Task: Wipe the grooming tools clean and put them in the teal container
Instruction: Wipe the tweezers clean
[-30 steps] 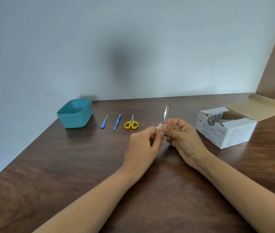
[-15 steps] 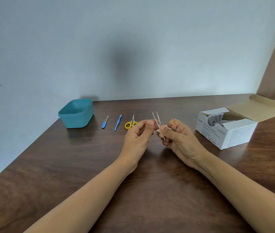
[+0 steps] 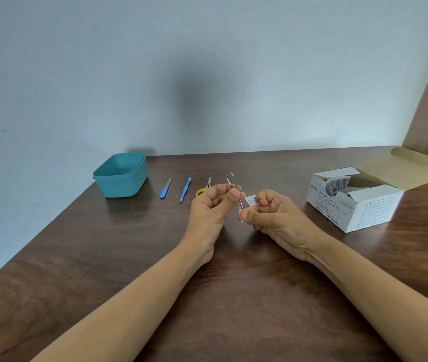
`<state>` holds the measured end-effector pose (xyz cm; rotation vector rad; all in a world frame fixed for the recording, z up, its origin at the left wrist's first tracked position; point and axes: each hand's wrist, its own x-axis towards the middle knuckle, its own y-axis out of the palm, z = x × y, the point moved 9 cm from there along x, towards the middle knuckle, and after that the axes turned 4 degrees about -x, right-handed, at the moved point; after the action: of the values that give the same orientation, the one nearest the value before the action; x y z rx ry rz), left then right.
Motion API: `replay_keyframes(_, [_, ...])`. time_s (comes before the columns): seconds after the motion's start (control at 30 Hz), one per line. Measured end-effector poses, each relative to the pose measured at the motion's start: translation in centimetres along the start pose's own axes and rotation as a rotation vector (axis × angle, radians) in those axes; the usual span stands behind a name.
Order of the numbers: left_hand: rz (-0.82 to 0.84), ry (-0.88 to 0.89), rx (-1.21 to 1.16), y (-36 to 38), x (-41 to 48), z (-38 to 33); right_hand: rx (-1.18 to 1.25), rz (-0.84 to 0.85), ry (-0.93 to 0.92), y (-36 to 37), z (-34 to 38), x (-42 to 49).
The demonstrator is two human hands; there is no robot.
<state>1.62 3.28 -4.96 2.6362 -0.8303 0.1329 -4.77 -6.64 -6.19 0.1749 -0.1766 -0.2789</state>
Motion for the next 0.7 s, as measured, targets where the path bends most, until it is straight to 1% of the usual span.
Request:
replay_keyframes(0.2, [-0.004, 0.002, -0.039, -0.12, 0.09, 0.02, -0.033, 0.071, 0.013, 0.64, 0.06, -0.15])
replay_keyframes(0.37, [-0.029, 0.011, -0.044, -0.19, -0.05, -0.11, 0.008, 0.045, 0.031, 0.22, -0.13, -0.19])
replay_keyframes(0.53, [-0.037, 0.011, -0.044, -0.29, -0.07, -0.10, 0.014, 0.024, 0.005, 0.13, 0.12, -0.23])
replay_keyframes(0.7, [-0.077, 0.015, -0.060, -0.72, -0.01, -0.10, -0.112, -0.005, -0.039, 0.40, 0.46, -0.50])
